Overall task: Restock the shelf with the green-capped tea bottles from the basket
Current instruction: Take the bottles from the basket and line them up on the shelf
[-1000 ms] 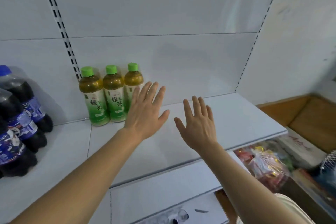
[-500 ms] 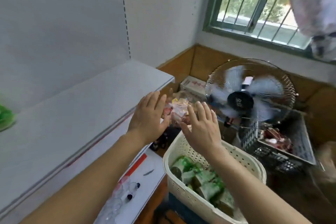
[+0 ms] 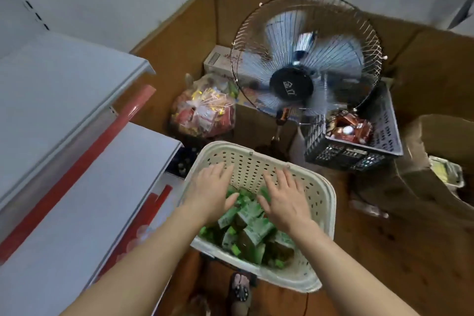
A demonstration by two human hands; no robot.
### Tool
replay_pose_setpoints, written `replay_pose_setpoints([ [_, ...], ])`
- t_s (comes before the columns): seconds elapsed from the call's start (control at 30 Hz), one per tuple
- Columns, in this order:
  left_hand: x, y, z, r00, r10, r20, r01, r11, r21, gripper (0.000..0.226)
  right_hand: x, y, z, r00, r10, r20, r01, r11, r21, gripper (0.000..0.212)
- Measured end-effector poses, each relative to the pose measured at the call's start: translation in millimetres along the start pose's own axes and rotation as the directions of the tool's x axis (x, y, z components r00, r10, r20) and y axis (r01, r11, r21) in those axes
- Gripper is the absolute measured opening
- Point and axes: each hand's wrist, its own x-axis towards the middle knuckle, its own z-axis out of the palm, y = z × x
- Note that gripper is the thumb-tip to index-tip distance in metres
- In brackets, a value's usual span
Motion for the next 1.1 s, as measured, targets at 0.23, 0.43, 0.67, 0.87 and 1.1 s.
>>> replay_pose_setpoints([
  [0.23,40,1,72,0.98,0.048,0.195,-0.038,0.998,-0.054,0.089,-2,21,67,0.975,0.149,0.167,-0.158,0.987,0.036,0.082],
  [0.43,64,2,126,0.93,0.039,0.365,-0.011,0.997,-0.079,0.084,-4,9,120,0.943,0.114,0.311,-0.129,0.991,0.025,0.085],
  [0.67,84,-2,178,0.857,0.011,0.514,0.104,0.976,-0.193,0.087,0,16,159,0.922,0.041,0.386,-0.034,0.999,-0.026,0.097],
  [0.87,84,-3,211,0.835,-0.03,0.55,0.192,0.952,-0.24,0.077,1,14,183,0.917,-0.023,0.398,0.062,0.994,-0.086,0.096],
  [1.1,88,6,226,0.841,-0.108,0.53,0.241,0.952,-0.189,0.068,4,5,180,0.893,-0.031,0.45,0.136,0.969,-0.204,0.097],
])
